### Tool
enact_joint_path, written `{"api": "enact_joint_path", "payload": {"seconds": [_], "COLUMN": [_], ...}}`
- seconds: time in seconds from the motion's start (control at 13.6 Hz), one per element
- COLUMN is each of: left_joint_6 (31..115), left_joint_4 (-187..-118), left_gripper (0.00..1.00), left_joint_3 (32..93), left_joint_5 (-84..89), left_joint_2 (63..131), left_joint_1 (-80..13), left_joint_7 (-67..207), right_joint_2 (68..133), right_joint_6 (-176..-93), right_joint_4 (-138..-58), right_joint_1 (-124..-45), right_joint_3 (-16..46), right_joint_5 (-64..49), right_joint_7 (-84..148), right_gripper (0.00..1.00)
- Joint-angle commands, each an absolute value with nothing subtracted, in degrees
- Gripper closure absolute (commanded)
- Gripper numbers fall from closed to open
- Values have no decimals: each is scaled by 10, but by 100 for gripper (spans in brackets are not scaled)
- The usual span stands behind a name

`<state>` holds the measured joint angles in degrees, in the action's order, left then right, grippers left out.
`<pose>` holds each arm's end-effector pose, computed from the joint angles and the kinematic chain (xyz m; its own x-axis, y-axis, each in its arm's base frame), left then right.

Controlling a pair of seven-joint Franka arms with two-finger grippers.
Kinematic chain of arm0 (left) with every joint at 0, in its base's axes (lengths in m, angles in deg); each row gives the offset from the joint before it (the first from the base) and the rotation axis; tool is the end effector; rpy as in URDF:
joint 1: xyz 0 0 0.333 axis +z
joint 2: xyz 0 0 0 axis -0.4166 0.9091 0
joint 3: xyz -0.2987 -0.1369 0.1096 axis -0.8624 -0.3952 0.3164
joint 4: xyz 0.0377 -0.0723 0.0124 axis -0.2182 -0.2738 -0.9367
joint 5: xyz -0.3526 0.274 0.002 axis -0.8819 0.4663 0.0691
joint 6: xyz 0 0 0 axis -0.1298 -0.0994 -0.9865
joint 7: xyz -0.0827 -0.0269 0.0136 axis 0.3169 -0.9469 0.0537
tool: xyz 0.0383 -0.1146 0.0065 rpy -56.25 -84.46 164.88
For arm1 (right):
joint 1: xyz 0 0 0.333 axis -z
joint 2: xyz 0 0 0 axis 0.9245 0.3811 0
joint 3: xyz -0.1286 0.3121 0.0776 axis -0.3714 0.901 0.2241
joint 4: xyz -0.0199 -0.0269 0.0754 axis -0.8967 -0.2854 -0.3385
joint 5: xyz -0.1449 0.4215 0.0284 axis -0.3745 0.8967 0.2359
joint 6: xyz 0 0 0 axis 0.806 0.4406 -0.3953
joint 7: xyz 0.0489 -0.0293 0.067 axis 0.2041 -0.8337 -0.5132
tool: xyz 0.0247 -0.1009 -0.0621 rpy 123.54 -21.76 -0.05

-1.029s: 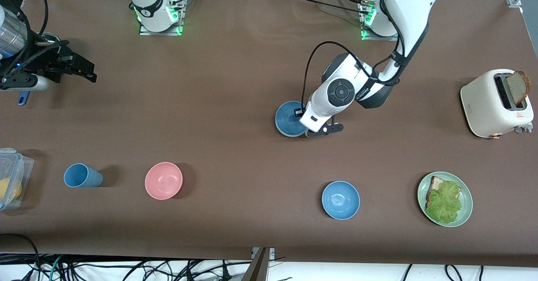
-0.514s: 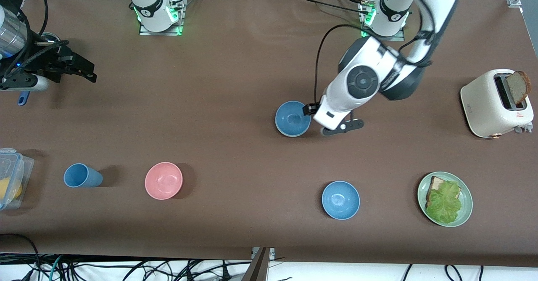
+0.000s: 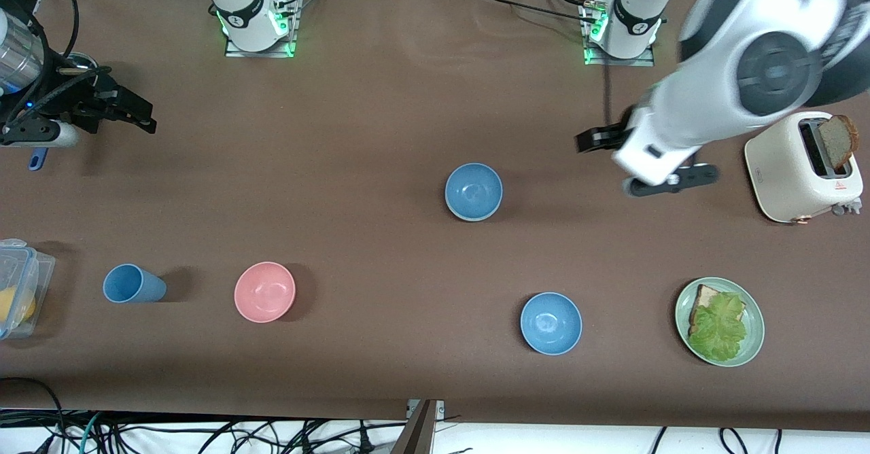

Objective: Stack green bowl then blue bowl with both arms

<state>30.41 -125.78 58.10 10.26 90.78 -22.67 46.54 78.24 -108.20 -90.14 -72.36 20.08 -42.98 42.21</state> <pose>0.6456 -0.2016 0.5755 0.9395 0.1502 -0.3079 0.1567 -0.9876 -0.0037 0.6107 0.0513 0.6188 0.9985 -0.0120 -0.0535 -0.0131 -0.9997 -0.0196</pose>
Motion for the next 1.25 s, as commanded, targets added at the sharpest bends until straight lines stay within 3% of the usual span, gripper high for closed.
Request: {"api": "enact_joint_path", "payload": {"seconds": [0.0, 0.15, 0.44, 1.18], "left_joint_6": [283, 317, 419, 404], "left_joint_4": [-1248, -1306, -1477, -1442], "left_gripper": [0, 0, 0, 0], "left_joint_3": [574, 614, 791, 801], "left_joint_5": [112, 117, 104, 112], "left_joint_2": [900, 850, 729, 733], "left_joint_1": [-173, -180, -282, -258], "left_joint_7": [600, 685, 805, 794], "right_joint_2": [784, 780, 778, 780], "right_joint_6": [-1057, -1061, -1078, -1082], "right_joint_4": [-894, -905, -913, -912], "right_joint_1": [-724, -723, -722, -720], "right_joint_3": [202, 201, 195, 194], "right_joint_5": [-430, -429, -427, -432], "right_joint_7": [443, 444, 446, 445], "right_gripper": [0, 0, 0, 0]}}
